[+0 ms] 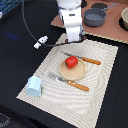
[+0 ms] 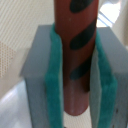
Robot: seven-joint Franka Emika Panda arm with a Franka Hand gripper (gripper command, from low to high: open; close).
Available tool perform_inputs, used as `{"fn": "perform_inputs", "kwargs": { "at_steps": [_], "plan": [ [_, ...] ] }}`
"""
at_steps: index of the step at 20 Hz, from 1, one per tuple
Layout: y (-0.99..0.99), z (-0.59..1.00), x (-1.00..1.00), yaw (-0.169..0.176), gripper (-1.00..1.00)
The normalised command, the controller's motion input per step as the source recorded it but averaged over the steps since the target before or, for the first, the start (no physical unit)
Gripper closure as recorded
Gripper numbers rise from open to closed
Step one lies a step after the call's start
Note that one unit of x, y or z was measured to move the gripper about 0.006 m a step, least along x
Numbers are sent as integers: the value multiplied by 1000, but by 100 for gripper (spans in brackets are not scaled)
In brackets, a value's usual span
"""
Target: Interact with the objects in diverse but meaningful ways.
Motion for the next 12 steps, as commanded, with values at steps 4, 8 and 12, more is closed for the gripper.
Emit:
{"fn": "perform_inputs", "kwargs": {
  "at_steps": [4, 8, 12],
  "plan": [
    [-533, 218, 362, -128, 100],
    [-536, 0, 412, -47, 100],
    [-613, -36, 228, -48, 100]
  ]
}}
